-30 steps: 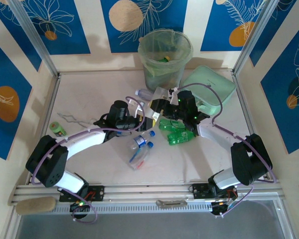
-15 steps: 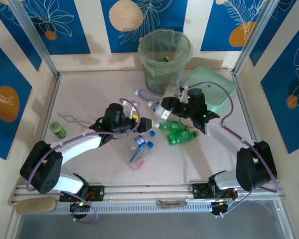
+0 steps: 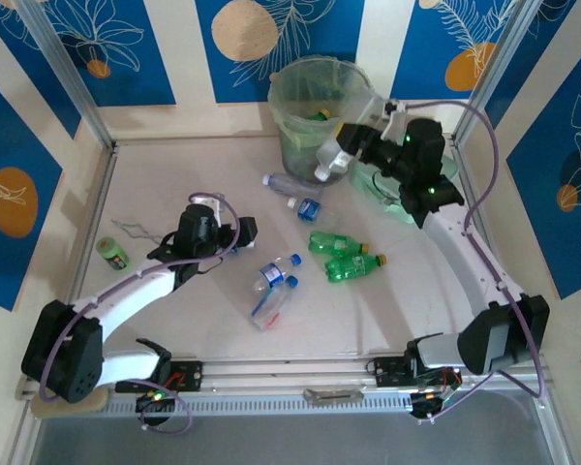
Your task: Put the plastic bottles in the bin
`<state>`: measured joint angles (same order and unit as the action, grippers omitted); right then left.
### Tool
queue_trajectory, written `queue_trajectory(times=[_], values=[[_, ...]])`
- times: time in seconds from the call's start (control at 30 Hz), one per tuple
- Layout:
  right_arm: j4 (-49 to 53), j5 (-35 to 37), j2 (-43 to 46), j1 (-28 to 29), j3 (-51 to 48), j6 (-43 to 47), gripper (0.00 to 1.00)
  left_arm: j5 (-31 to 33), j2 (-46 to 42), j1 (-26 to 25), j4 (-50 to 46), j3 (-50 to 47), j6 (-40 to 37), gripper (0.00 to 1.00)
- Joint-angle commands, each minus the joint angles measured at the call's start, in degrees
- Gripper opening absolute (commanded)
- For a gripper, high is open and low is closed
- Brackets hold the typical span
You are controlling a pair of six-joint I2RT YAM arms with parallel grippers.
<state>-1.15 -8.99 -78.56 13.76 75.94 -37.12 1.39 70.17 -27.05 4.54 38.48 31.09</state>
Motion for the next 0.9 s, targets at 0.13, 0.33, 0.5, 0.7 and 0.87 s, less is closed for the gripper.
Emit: queue_trajectory(times=[0.13,0.33,0.5,0.7,0.87], values=[[-1.3,2.1,-15.6,-0.3,19.6,4.6,0.58,3.4,-6.7,1.1,-2.5,-4.5,-1.7,1.00],[-0.1,2.4,-28.7,0.2,34.2,8.6,0.58,3.1,-10.3,1.3,-2.8,-8.7,-0.5,1.00],[5.5,0.8,-38.5,0.5,47.5,10.5,0.58,3.4,-13.3,1.4,-3.5,-10.7,0.0,0.99],[18.2,2.0,-48.2,2.4,63.1,15.7,0.60,3.7,-14.2,1.5,-4.0,-10.9,0.2,0.99],[22.4,2.6,-51.7,3.1,67.3,16.9,0.62,3.4,-14.4,1.5,-3.9,-11.3,0.9,0.99]])
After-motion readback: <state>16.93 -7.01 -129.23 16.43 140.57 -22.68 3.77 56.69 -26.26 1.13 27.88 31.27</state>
